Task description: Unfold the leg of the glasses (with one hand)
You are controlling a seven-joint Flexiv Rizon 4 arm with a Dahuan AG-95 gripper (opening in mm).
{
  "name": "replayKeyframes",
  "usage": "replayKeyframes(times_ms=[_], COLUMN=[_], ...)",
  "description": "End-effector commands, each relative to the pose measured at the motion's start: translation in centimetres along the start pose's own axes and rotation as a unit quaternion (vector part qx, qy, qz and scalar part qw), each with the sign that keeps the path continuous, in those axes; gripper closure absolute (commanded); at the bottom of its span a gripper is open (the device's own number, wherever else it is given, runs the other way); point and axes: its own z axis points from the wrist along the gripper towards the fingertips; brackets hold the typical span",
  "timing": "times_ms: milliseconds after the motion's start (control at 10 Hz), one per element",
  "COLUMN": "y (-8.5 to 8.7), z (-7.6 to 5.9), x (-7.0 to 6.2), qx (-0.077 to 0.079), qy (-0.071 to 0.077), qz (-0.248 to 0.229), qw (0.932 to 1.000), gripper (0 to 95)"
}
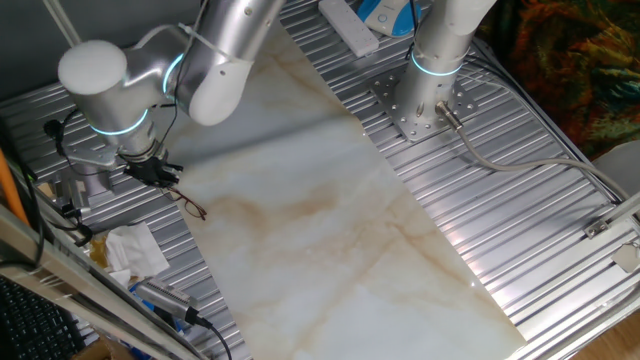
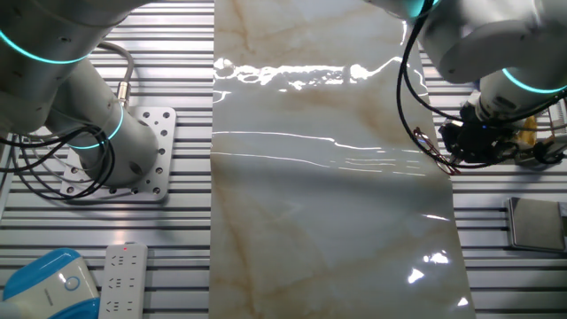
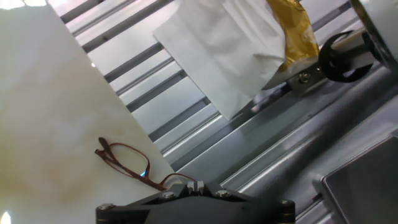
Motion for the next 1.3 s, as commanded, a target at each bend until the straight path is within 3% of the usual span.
replayKeyframes(times_ms=[100,1300], y=[0.02,0.02], z=[-0.01,-0.01], x=[0.11,0.11], qx=[0.003,0.034], qy=[0.001,0.018], qz=[-0.017,-0.014], qw=[0.9998,0.9992], gripper=[95.0,95.0])
